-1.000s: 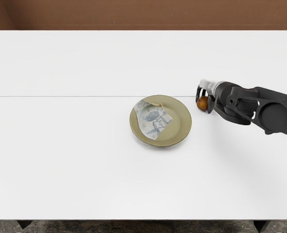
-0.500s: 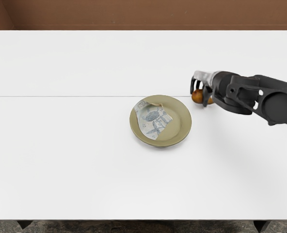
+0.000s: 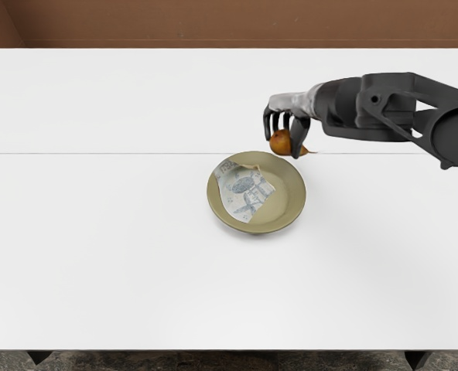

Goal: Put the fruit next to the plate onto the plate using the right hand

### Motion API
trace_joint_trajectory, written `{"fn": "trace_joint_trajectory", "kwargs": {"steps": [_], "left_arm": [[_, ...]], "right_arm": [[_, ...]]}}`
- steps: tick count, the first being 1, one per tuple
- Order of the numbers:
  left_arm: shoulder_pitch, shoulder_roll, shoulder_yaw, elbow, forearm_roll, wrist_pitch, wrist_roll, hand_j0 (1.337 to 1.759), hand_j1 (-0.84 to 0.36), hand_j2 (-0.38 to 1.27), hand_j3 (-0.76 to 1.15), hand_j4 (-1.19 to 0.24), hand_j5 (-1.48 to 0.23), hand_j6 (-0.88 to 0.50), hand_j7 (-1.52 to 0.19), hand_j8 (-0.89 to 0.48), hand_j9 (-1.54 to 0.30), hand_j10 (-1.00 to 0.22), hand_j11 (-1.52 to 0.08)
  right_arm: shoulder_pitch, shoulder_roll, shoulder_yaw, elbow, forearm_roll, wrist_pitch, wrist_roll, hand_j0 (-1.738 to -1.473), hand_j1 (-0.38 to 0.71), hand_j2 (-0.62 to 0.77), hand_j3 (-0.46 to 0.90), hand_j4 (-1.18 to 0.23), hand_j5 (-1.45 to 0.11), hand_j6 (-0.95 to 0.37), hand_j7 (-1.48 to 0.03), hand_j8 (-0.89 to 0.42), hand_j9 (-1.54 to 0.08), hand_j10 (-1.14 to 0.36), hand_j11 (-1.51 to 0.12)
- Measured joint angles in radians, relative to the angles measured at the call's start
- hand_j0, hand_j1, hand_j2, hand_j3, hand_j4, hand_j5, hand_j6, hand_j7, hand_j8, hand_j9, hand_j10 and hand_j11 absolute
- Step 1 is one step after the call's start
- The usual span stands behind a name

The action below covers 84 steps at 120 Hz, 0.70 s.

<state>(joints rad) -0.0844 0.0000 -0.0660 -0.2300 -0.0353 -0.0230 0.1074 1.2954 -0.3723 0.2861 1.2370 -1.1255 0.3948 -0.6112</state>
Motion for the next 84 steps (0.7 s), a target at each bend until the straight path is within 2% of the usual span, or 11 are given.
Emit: {"fn": "trace_joint_trajectory", "kwargs": {"steps": [11,19,32,45,59,75,84], "left_arm": [[0.000,0.000,0.000,0.000,0.000,0.000,0.000,1.658,0.33,0.00,0.00,-0.02,-0.02,-0.02,-0.02,-0.02,-0.02,-0.02,-0.02],[0.000,0.000,0.000,0.000,0.000,0.000,0.000,1.658,0.33,0.00,0.00,-0.02,-0.02,-0.02,-0.02,-0.02,-0.02,-0.02,-0.02],[0.000,0.000,0.000,0.000,0.000,0.000,0.000,1.658,0.33,0.00,0.00,-0.02,-0.02,-0.02,-0.02,-0.02,-0.02,-0.02,-0.02],[0.000,0.000,0.000,0.000,0.000,0.000,0.000,1.658,0.33,0.00,0.00,-0.02,-0.02,-0.02,-0.02,-0.02,-0.02,-0.02,-0.02],[0.000,0.000,0.000,0.000,0.000,0.000,0.000,1.658,0.33,0.00,0.00,-0.02,-0.02,-0.02,-0.02,-0.02,-0.02,-0.02,-0.02],[0.000,0.000,0.000,0.000,0.000,0.000,0.000,1.658,0.33,0.00,0.00,-0.02,-0.02,-0.02,-0.02,-0.02,-0.02,-0.02,-0.02],[0.001,0.000,0.000,0.000,0.000,0.000,0.000,1.658,0.33,0.00,0.00,-0.02,-0.02,-0.02,-0.02,-0.02,-0.02,-0.02,-0.02]], "right_arm": [[0.004,0.005,0.003,0.024,0.007,0.005,0.000,-1.654,0.35,0.42,0.00,-0.59,-1.16,-0.43,-1.10,-0.47,-1.11,-0.84,-1.11],[0.005,0.020,0.003,0.033,0.010,0.006,0.000,-1.654,0.35,0.39,0.00,-0.59,-1.16,-0.43,-1.10,-0.47,-1.11,-0.85,-1.11],[0.002,0.050,0.004,0.038,0.011,0.006,0.000,-1.656,0.36,0.42,0.00,-0.58,-1.16,-0.42,-1.10,-0.47,-1.11,-0.85,-1.11],[-0.021,0.071,0.003,0.039,0.012,0.001,0.000,-1.656,0.33,0.33,0.00,-0.59,-1.17,-0.42,-1.11,-0.47,-1.12,-0.84,-1.12],[-0.049,0.081,0.003,0.037,0.010,-0.005,0.000,-1.655,0.31,0.32,0.00,-0.61,-1.17,-0.45,-1.11,-0.48,-1.12,-0.85,-1.12],[-0.069,0.097,0.003,0.033,0.010,-0.007,0.000,-1.653,0.33,0.38,0.00,-0.60,-1.17,-0.44,-1.11,-0.48,-1.13,-0.85,-1.12],[-0.072,0.103,0.004,0.028,0.008,-0.022,0.000,-1.654,0.29,0.30,0.00,-0.57,-1.02,-0.44,-0.97,-0.48,-0.99,-0.75,-0.99]]}}
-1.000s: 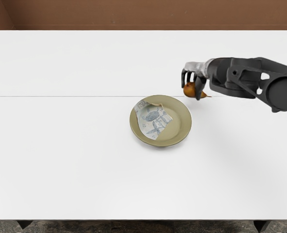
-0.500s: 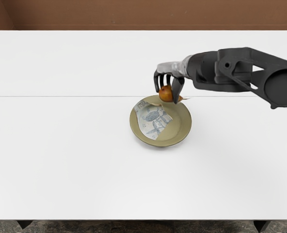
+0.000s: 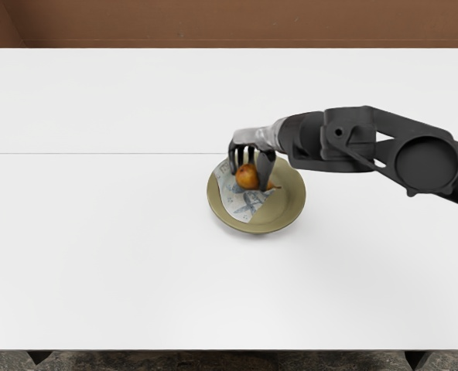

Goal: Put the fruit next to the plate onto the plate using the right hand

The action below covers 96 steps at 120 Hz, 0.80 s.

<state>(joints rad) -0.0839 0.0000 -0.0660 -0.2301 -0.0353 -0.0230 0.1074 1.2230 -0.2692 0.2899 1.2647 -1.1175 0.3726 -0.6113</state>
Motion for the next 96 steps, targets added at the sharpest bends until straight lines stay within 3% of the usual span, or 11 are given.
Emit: {"fn": "trace_joint_trajectory", "kwargs": {"steps": [20,37,71,96], "left_arm": [[0.000,0.000,0.000,0.000,0.000,0.000,0.000,1.658,0.33,0.00,0.00,-0.02,-0.02,-0.02,-0.02,-0.02,-0.02,-0.02,-0.02],[0.000,0.000,0.000,0.000,0.000,0.000,0.000,1.658,0.33,0.00,0.00,-0.02,-0.02,-0.02,-0.02,-0.02,-0.02,-0.02,-0.02],[0.000,0.000,0.000,0.000,0.000,0.000,0.000,1.658,0.33,0.00,0.00,-0.02,-0.02,-0.02,-0.02,-0.02,-0.02,-0.02,-0.02],[-0.002,0.000,0.002,0.000,0.003,0.000,0.000,1.658,0.33,0.00,0.00,-0.02,-0.02,-0.02,-0.02,-0.02,-0.02,-0.02,-0.02]], "right_arm": [[-0.003,-0.014,0.025,0.002,0.038,-0.002,0.000,-1.656,-0.01,0.12,0.00,-0.30,-0.51,-0.24,-0.49,-0.26,-0.49,-0.37,-0.49],[-0.005,-0.143,0.092,0.008,0.190,0.139,0.000,-1.657,-0.18,0.06,0.00,-0.15,-0.25,-0.12,-0.24,-0.13,-0.25,-0.19,-0.25],[-0.055,-0.382,0.219,0.005,0.324,0.232,0.000,-1.658,-0.31,0.02,0.00,-0.04,-0.06,-0.03,-0.06,-0.03,-0.06,-0.05,-0.06],[-0.107,-0.438,0.295,-0.001,0.336,0.238,0.000,-1.658,-0.33,0.01,0.00,-0.02,-0.02,-0.01,-0.02,-0.01,-0.02,-0.02,-0.02]]}}
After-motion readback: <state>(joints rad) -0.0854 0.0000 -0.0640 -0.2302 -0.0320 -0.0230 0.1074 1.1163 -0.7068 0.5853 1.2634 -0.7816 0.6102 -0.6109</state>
